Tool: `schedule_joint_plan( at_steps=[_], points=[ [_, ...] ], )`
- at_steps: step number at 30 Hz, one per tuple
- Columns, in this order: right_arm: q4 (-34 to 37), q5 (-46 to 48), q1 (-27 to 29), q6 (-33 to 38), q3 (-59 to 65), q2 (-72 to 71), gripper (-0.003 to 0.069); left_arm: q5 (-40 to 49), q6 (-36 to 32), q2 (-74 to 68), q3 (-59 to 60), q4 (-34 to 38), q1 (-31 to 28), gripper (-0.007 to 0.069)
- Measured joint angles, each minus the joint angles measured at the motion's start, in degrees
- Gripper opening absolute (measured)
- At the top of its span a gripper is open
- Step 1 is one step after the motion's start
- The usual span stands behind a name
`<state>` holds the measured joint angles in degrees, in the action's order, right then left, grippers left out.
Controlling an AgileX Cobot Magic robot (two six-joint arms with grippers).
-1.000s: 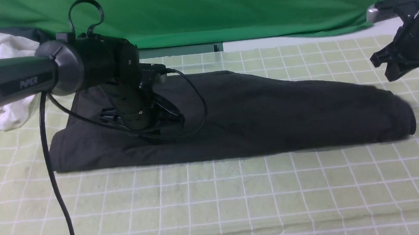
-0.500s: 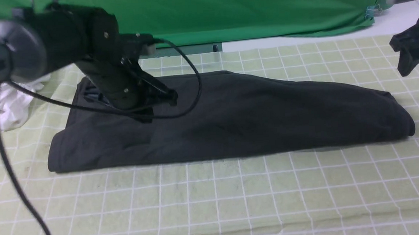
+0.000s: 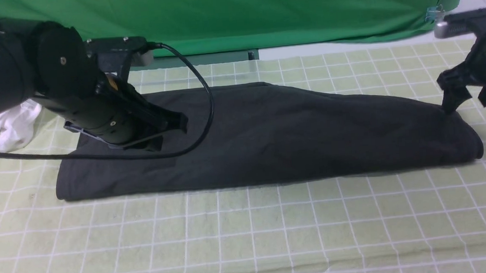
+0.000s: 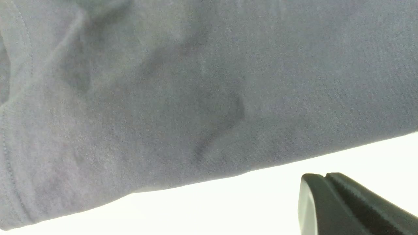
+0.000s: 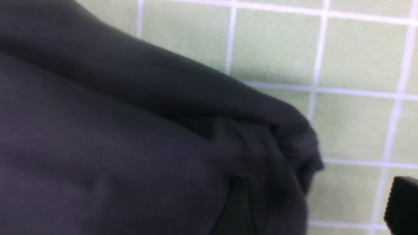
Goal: Fold a long-sleeved shirt over a green coffee tablecloth.
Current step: 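Pull the folded dark garment lengthwise by its ends to straighten it flat on the table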
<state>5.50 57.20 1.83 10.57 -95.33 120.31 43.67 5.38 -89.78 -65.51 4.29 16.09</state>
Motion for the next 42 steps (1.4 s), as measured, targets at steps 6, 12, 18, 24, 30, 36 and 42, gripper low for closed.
schedule_joint_plan(
  at_steps=[6, 12, 18, 24, 30, 36, 42],
  points=[
    [2.6, -0.2, 0.0, 0.7, 0.0, 3.5, 0.0331, -0.2, 0.0, 0.0, 0.0, 0.0, 0.0, 0.0011],
    [2.8, -1.3, 0.3, 1.6, 0.0, 1.4, 0.004, -0.2, 0.0, 0.0, 0.0, 0.0, 0.0, 0.0011],
    [2.9, -2.3, 1.9, 1.7, -0.1, -0.1, 0.0049, -0.1, 0.0, 0.0, 0.0, 0.0, 0.0, 0.0011],
    [1.7, -4.7, 2.8, 1.7, -0.1, 0.8, 0.025, 0.6, 0.0, 0.0, 0.0, 0.0, 0.0, 0.0011],
    [1.1, -2.0, 2.8, -0.3, -0.7, 0.5, 0.0608, 0.8, 0.0, 0.0, 0.0, 0.1, 0.0, 0.0011],
    [1.7, 1.7, 2.8, -1.4, -1.8, -1.1, 0.0668, 0.9, 0.0, 0.0, 0.0, 0.1, 0.0, 0.0011],
    [4.2, 1.8, 2.8, -1.2, -1.9, 2.8, 0.0668, 0.9, 0.0, 0.0, 0.0, 0.2, 0.0, 0.0011]
  ],
)
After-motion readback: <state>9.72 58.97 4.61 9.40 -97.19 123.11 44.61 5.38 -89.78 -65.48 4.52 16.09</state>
